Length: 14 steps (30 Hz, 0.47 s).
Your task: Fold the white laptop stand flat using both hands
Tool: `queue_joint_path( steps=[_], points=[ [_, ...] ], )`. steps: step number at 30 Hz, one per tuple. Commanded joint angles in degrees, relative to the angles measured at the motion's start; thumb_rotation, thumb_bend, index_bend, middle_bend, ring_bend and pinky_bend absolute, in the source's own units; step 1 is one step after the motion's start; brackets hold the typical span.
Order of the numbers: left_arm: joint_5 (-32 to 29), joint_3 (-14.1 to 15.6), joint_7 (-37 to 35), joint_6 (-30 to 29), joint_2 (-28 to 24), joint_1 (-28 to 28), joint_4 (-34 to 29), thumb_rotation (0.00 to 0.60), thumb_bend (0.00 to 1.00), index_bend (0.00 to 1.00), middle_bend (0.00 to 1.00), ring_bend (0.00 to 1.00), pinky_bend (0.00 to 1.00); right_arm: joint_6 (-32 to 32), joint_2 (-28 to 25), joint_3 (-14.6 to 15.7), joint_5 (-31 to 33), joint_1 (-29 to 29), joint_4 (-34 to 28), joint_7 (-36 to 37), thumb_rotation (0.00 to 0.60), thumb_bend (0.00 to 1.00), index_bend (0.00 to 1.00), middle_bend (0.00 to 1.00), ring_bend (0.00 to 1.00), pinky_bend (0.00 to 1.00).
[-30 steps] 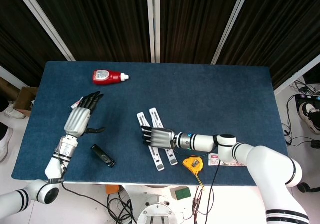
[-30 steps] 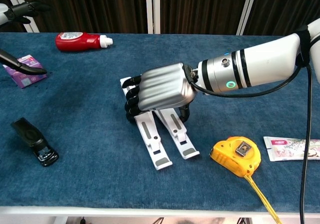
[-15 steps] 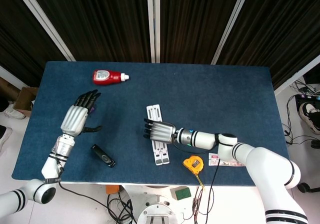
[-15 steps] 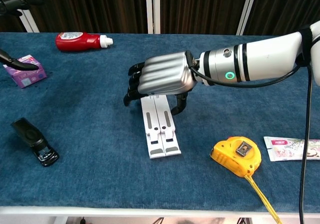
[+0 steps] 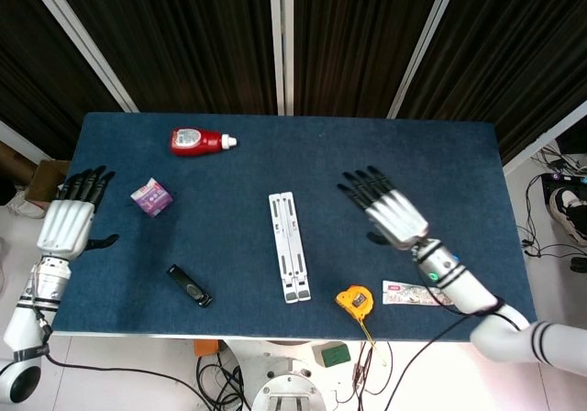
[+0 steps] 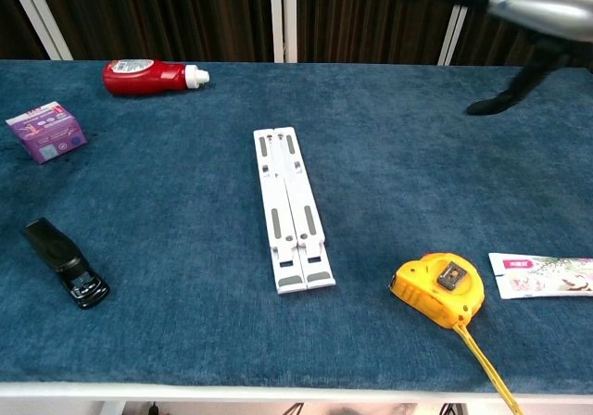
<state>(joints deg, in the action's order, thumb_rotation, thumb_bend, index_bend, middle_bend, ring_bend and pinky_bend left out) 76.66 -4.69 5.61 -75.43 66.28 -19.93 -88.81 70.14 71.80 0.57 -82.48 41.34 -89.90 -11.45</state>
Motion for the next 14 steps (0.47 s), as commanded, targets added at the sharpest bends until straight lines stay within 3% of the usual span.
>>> queue_joint_path(
  steps=[1, 8, 14],
  points=[
    [0.3, 1.7, 1.0, -2.9, -1.8, 3.1, -1.8, 0.600, 0.02, 0.00, 0.00, 0.00, 0.09, 11.0, -9.3, 2.2, 4.1, -12.1, -7.8, 0.8, 0.600, 0.12, 0.00, 0.00, 0.00, 0.00],
    [3.8, 5.7, 1.4, -11.9, -4.0, 11.1, -5.7, 0.600, 0.02, 0.00, 0.00, 0.00, 0.09, 19.5, -13.4, 5.0, 4.4, -24.1, -8.1, 11.1, 0.600, 0.12, 0.00, 0.00, 0.00, 0.00],
    [9.4, 8.9, 1.7, -18.5, -4.4, 16.4, -6.7, 0.600, 0.02, 0.00, 0.00, 0.00, 0.08, 19.6, -13.1, 6.0, 2.6, -28.8, -3.6, 18.8, 0.600, 0.13, 0.00, 0.00, 0.00, 0.00]
  ],
)
